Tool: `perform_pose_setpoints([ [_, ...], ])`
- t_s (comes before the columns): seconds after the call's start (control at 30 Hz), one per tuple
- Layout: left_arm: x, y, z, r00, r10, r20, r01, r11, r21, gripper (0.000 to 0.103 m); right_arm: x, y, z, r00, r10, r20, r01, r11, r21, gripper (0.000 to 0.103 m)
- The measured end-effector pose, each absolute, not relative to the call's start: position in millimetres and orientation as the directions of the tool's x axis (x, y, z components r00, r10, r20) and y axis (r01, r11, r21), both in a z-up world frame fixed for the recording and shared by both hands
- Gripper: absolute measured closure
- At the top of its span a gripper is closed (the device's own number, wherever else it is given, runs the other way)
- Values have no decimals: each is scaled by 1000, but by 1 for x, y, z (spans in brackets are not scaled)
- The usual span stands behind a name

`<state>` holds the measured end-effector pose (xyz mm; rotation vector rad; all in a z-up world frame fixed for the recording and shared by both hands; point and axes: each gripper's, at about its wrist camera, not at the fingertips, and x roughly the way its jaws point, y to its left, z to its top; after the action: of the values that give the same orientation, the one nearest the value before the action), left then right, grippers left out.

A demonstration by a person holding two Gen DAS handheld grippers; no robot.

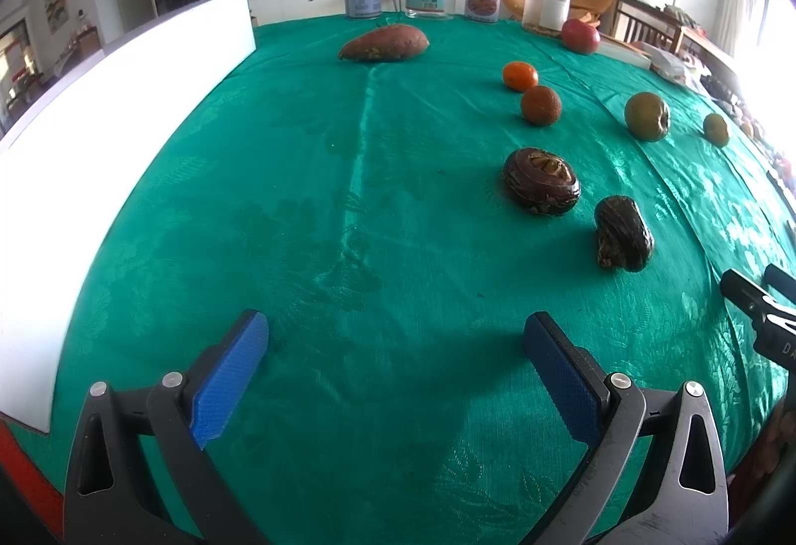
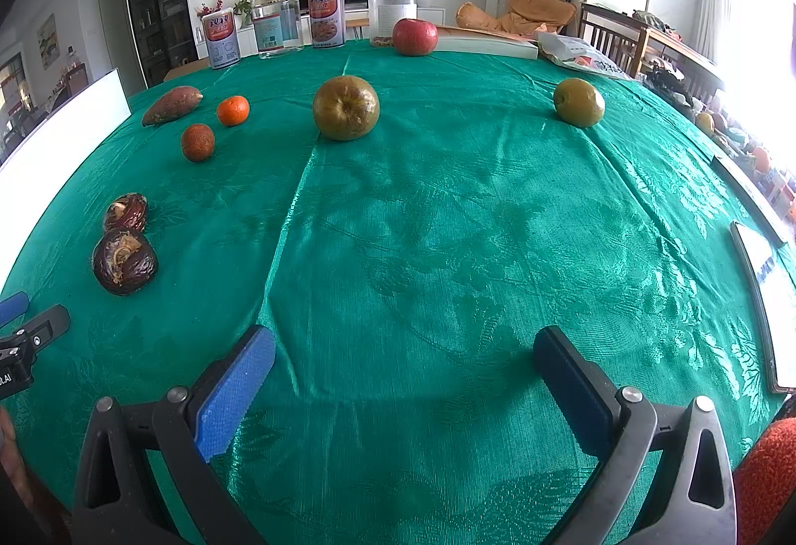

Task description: Organize fruits

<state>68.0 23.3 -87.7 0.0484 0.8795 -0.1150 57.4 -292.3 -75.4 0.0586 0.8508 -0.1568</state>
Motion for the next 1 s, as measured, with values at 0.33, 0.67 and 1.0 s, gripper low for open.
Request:
perform_pose_setpoints([
  [0.33, 68, 23, -88, 633, -80, -770, 120, 993, -5, 1, 58, -292, -76, 649, -114, -752, 161, 987, -11, 0],
  [0.67, 94, 32, -81, 528, -123, -840, 178, 984, -32, 1, 58, -292, -76, 649, -113, -752, 159, 987, -11, 0],
  [1.0, 212, 74, -86, 501, -56, -864, 100, 995, -7, 0, 59, -291, -75, 649, -110, -752, 154, 988, -11, 0],
])
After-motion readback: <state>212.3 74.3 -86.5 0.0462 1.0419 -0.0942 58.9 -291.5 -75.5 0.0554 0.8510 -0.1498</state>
